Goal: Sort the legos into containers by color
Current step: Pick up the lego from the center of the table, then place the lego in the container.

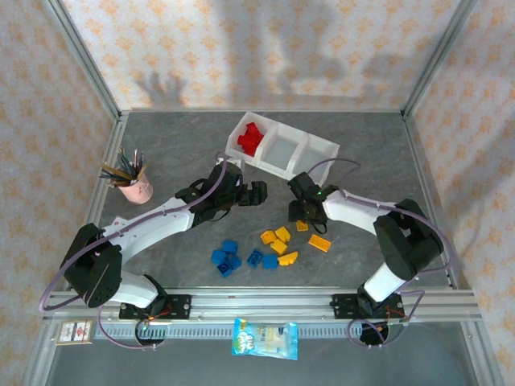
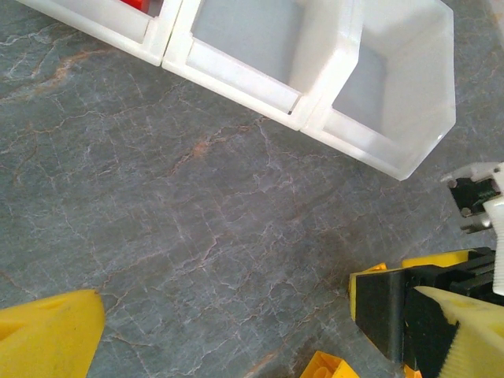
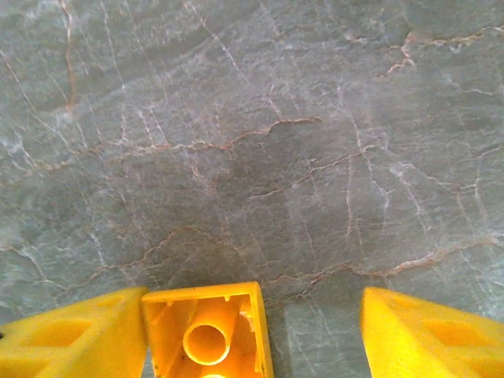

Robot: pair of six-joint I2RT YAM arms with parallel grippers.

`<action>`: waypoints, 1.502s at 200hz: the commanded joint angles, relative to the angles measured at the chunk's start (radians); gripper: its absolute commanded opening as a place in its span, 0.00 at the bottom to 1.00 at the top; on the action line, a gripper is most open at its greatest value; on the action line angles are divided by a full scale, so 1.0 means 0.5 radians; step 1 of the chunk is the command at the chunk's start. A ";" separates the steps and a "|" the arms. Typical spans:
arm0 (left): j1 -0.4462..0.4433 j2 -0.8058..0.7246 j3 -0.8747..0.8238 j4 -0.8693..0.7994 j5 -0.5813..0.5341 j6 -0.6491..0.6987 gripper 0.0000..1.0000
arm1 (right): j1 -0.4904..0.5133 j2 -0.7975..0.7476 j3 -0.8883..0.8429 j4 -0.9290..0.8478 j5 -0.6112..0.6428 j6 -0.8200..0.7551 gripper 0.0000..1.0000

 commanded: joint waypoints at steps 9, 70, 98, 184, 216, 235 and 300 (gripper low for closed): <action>-0.001 -0.019 0.027 0.017 -0.062 -0.008 0.99 | -0.005 0.023 0.006 0.012 -0.022 -0.040 0.61; -0.001 -0.007 0.036 0.016 -0.087 -0.011 0.99 | -0.005 0.061 0.008 0.041 -0.038 -0.078 0.36; -0.001 -0.033 0.039 0.023 -0.110 -0.010 0.99 | -0.006 0.017 0.049 0.059 -0.051 -0.080 0.27; 0.038 -0.070 0.133 0.085 -0.224 -0.067 0.99 | -0.061 0.056 0.673 0.084 -0.004 -0.146 0.27; 0.129 -0.025 0.187 0.107 -0.226 -0.048 0.99 | -0.132 0.274 0.957 0.173 -0.010 -0.165 0.27; 0.194 0.009 0.201 0.137 -0.195 -0.065 0.99 | -0.169 0.422 1.127 0.199 0.014 -0.193 0.27; 0.312 0.099 0.181 0.267 -0.188 -0.121 0.99 | -0.324 0.955 1.681 0.156 0.156 -0.279 0.27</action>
